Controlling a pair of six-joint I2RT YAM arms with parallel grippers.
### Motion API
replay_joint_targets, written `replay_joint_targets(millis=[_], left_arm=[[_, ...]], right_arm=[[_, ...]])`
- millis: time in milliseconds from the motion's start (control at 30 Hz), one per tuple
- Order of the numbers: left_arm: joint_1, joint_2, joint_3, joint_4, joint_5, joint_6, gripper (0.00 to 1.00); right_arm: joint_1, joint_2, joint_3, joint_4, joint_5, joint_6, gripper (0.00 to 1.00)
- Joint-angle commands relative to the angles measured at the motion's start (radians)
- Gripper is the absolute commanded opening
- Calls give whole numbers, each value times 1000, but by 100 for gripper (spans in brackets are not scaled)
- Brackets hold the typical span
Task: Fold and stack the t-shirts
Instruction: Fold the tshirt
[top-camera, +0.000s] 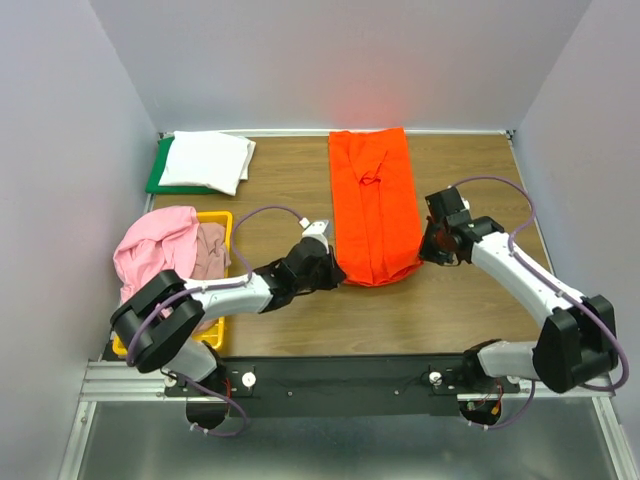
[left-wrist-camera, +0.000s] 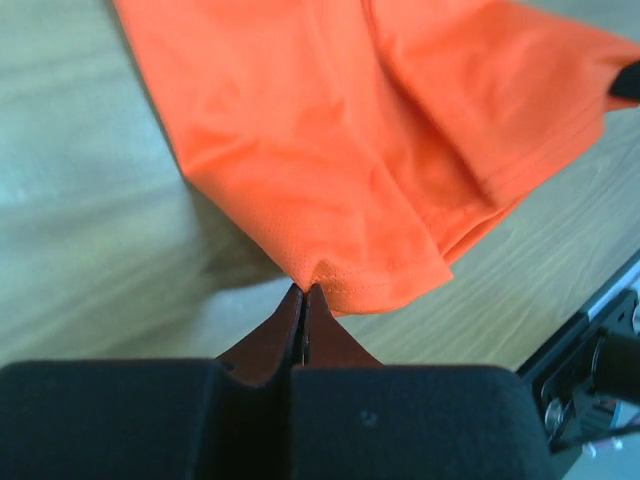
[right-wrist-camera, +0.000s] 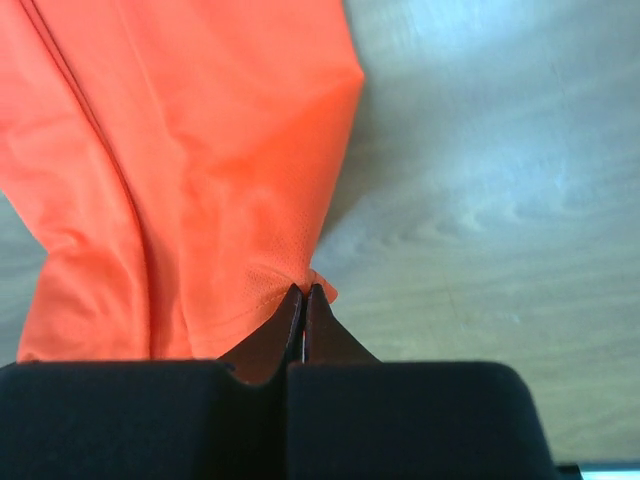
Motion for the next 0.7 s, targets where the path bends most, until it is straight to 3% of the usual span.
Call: replay_joint_targets(millis=[0, 267, 667], left_arm=[[48, 52, 59, 89, 8, 62, 0], [132, 157, 159, 131, 76, 153, 0], [212, 256, 300, 125, 119, 226, 0]], right_arm=[[6, 72, 47, 128, 57, -15, 0], [4, 246, 168, 213, 104, -54, 0], [-2, 379, 375, 225, 170, -106, 0]])
